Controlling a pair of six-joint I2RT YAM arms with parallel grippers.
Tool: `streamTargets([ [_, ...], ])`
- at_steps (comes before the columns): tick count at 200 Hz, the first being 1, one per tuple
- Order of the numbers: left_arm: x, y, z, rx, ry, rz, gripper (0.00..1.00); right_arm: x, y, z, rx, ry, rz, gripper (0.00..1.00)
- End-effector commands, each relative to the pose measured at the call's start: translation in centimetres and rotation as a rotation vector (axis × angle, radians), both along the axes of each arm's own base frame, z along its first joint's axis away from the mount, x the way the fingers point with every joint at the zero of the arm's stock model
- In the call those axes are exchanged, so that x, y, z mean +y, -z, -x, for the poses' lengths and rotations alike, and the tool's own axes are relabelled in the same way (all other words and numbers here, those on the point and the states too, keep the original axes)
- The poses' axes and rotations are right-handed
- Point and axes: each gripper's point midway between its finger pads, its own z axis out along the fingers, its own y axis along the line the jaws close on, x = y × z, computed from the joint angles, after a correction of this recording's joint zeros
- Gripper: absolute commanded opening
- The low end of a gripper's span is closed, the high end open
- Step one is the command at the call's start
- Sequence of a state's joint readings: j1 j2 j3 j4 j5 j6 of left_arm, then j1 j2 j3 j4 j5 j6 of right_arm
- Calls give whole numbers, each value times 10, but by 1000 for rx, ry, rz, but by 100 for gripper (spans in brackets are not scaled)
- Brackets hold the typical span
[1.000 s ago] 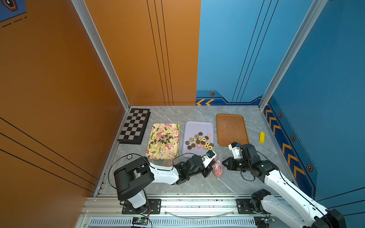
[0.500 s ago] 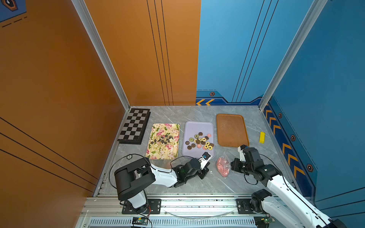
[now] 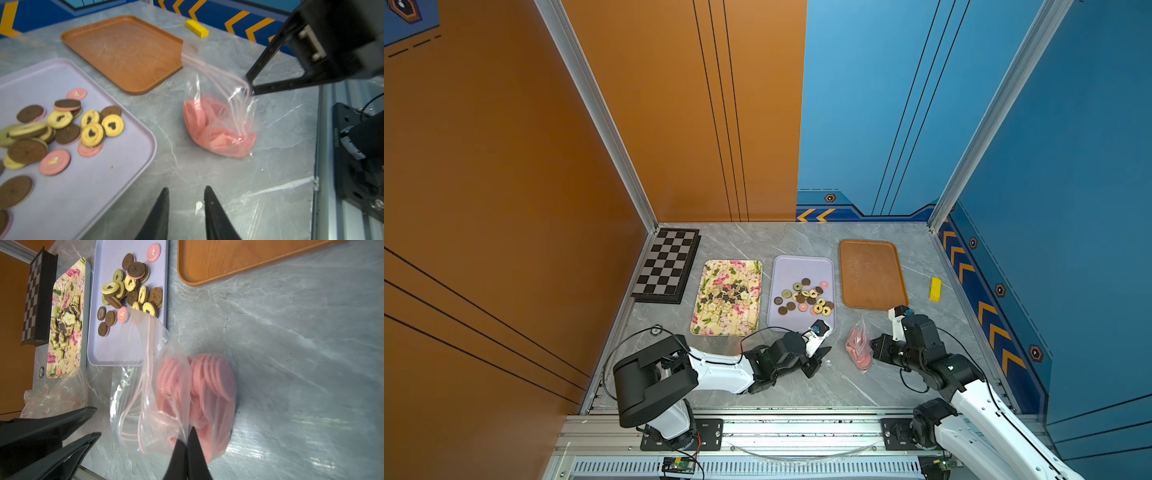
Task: Pour cookies out of the ziploc bag
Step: Open the ziploc bag at the center of the board.
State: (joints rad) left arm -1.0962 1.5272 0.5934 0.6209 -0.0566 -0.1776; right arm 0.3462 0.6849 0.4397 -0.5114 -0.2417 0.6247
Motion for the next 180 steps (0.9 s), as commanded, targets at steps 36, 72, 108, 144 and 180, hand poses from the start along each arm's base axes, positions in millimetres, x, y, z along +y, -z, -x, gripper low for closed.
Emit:
streamTargets([
  [36, -24, -28, -15, 345, 8, 16, 44, 21, -22, -8, -105, -99, -84, 0],
  [72, -28, -7, -16, 424, -76, -106, 43, 23, -20, -8, -100, -114, -79, 0],
  [108, -29, 5, -19, 479, -120, -204, 42, 23, -22, -9, -108, -121, -73, 0],
  [144, -39, 3, -19, 474, -96, -191, 41, 25, -20, -9, -100, -133, -73, 0],
  [180, -46, -2, -19, 474, -81, -182, 41, 25, -20, -8, -99, -138, -71, 0],
])
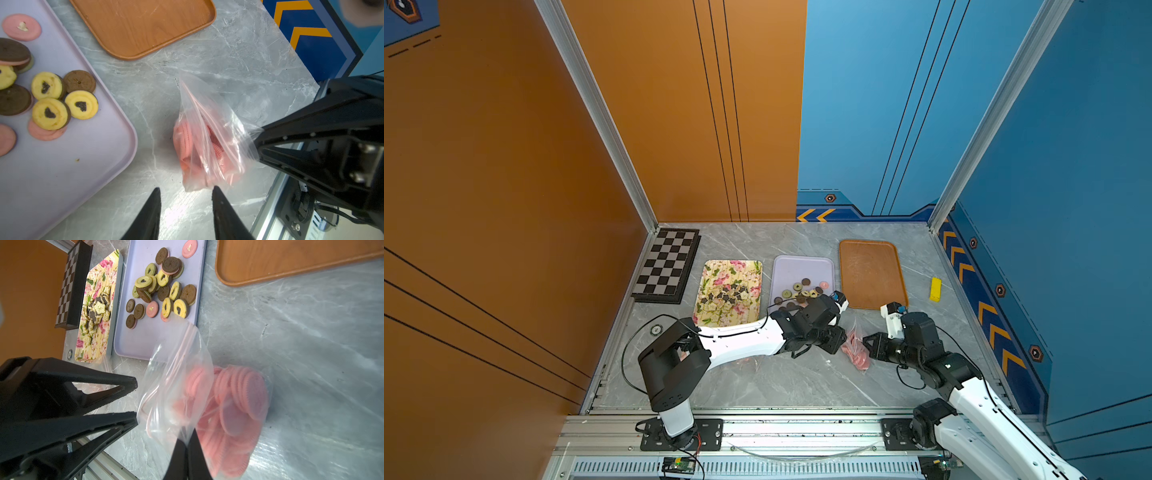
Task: Pour cookies out of the ziploc bag
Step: Open the ziploc bag at the center of the board.
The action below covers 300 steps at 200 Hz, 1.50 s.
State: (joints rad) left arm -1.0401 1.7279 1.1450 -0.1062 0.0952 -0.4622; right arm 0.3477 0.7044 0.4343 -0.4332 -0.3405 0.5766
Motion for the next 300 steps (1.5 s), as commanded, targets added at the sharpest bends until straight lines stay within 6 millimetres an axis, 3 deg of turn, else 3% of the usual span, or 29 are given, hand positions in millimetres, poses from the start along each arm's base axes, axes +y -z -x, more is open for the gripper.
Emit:
streamTargets([
  [1, -7, -5, 3, 9, 9, -4, 41, 6, -11, -5, -52, -34, -13, 0],
  [63, -9, -11, 4, 13, -9, 0, 40, 8, -9, -5, -48, -44, -8, 0],
  [95, -7, 8, 3, 56, -21, -64, 40, 10, -11, -6, -60, -51, -14, 0],
  [170, -14, 24, -4, 91, -39, -103, 40, 16, -12, -5, -69, -80, -20, 0],
  [179, -14, 25, -4, 96, -35, -102, 33, 16, -13, -5, -72, -82, -19, 0],
  [191, -14, 25, -3, 93, -34, -103, 17, 15, -12, -5, -73, -84, -14, 0],
  [218, -8, 11, -3, 56, -41, -89, 0, 13, -12, -6, -76, -76, -10, 0],
  [244, 2, -3, -6, 24, -66, -76, 0, 1, -10, -12, -71, -23, 3, 0],
  [285, 12, -18, -5, -13, -104, -55, 0, -34, -8, -17, -73, 129, 87, 0],
  [300, 10, -21, -3, -13, -106, -36, 0, -35, -12, -17, -86, 127, 88, 0],
])
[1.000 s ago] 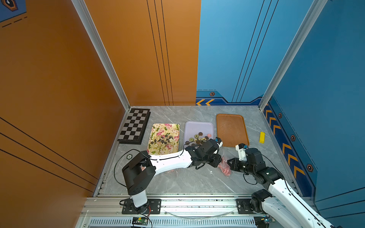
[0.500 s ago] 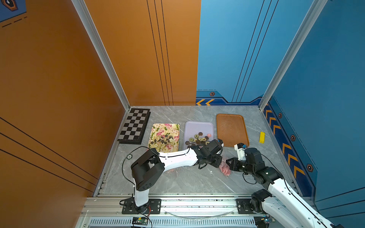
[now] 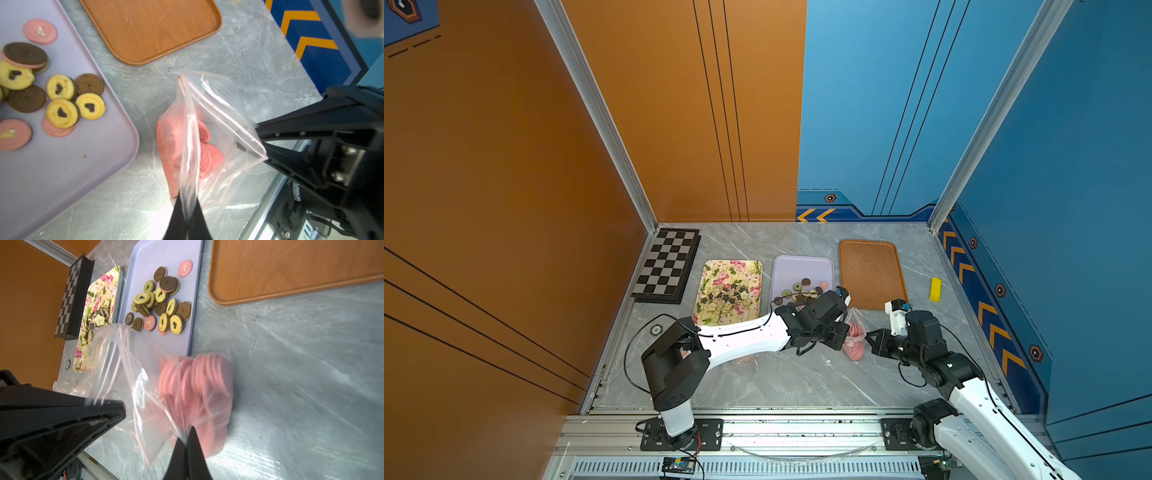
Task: Pour cookies out of the ziploc bag
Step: Open the ziploc bag at the center of the board.
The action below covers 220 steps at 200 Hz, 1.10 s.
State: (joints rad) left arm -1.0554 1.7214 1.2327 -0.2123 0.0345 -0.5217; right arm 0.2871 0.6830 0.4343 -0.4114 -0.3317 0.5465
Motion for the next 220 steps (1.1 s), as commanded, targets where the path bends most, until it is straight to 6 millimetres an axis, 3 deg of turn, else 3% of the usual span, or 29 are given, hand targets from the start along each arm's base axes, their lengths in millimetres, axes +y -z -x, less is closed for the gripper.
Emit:
streamTargets([
  [1, 11, 0, 2, -19, -34, -24, 0, -21, -4, -5, -28, 80, 75, 0],
  [45, -2, 1, 5, -38, -43, -27, 0, 1, -29, -4, -88, -27, -1, 40],
  [79, -3, -2, 3, -52, -67, -22, 0, 14, -49, 5, -150, -81, -61, 48],
  [113, -2, -6, 1, -62, -78, -18, 0, 28, -44, 11, -123, -141, -71, 52],
  [154, -3, -8, 3, -62, -70, -13, 0, 29, -27, 4, -66, -132, -10, 48],
  [190, -4, -9, 4, -63, -63, -9, 0, 25, -34, -15, -94, -86, 43, 35],
  [220, -1, -10, 5, -70, -67, -9, 0, 27, -37, -25, -73, -88, 72, 0],
])
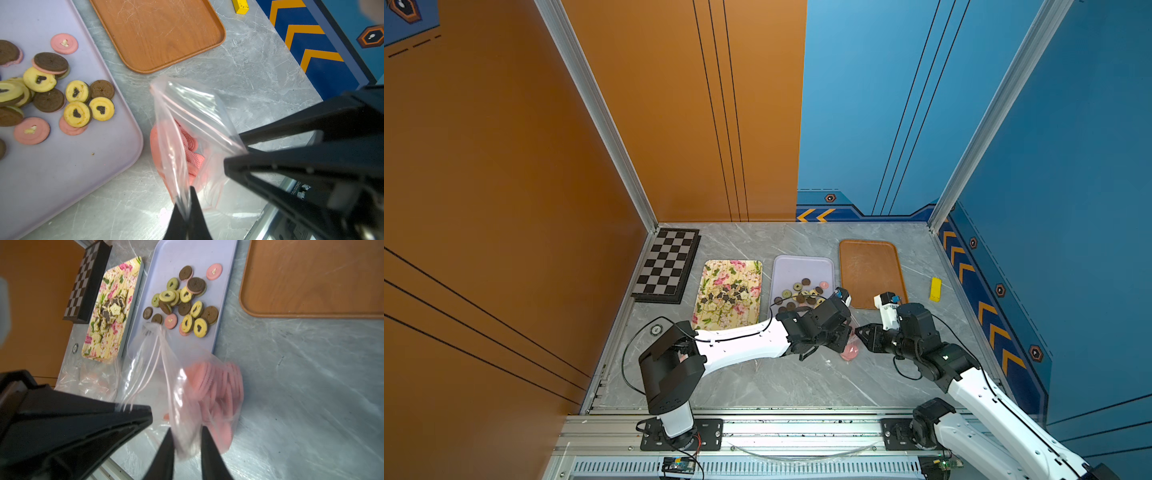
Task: Pour cookies out of the ziploc bag
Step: Open the ziploc bag at the center of the board.
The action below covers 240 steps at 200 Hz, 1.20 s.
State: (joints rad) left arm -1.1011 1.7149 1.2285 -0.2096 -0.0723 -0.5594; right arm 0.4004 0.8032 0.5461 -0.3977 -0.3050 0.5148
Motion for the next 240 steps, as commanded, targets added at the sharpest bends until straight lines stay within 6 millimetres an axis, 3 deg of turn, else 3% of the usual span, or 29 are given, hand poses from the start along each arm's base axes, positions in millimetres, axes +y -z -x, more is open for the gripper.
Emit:
streamTargets([
  [1, 0, -8, 1, -24, -11, 8, 0, -2, -15, -17, -46, 26, 38, 0],
  [83, 26, -1, -11, -38, -162, -71, 0, -38, -6, -3, 34, 96, 201, 0],
  [108, 27, -7, -1, -52, -167, -63, 0, -27, -8, 3, 57, 40, 155, 0],
  [150, 32, -20, 30, -47, -179, -17, 0, 13, -13, 24, 112, -176, 17, 0],
  [171, 14, -27, 47, -11, -144, 39, 0, 9, -10, 22, 122, -146, 23, 0],
  [189, -9, -30, 51, 0, -109, 85, 3, -16, 0, 10, 136, -11, 83, 0],
  [219, -45, -11, 35, 39, -93, 99, 9, -51, 20, -7, 189, 135, 148, 0],
  [240, -68, -13, 20, 21, -65, 154, 26, -65, 28, -21, 201, 164, 171, 0],
])
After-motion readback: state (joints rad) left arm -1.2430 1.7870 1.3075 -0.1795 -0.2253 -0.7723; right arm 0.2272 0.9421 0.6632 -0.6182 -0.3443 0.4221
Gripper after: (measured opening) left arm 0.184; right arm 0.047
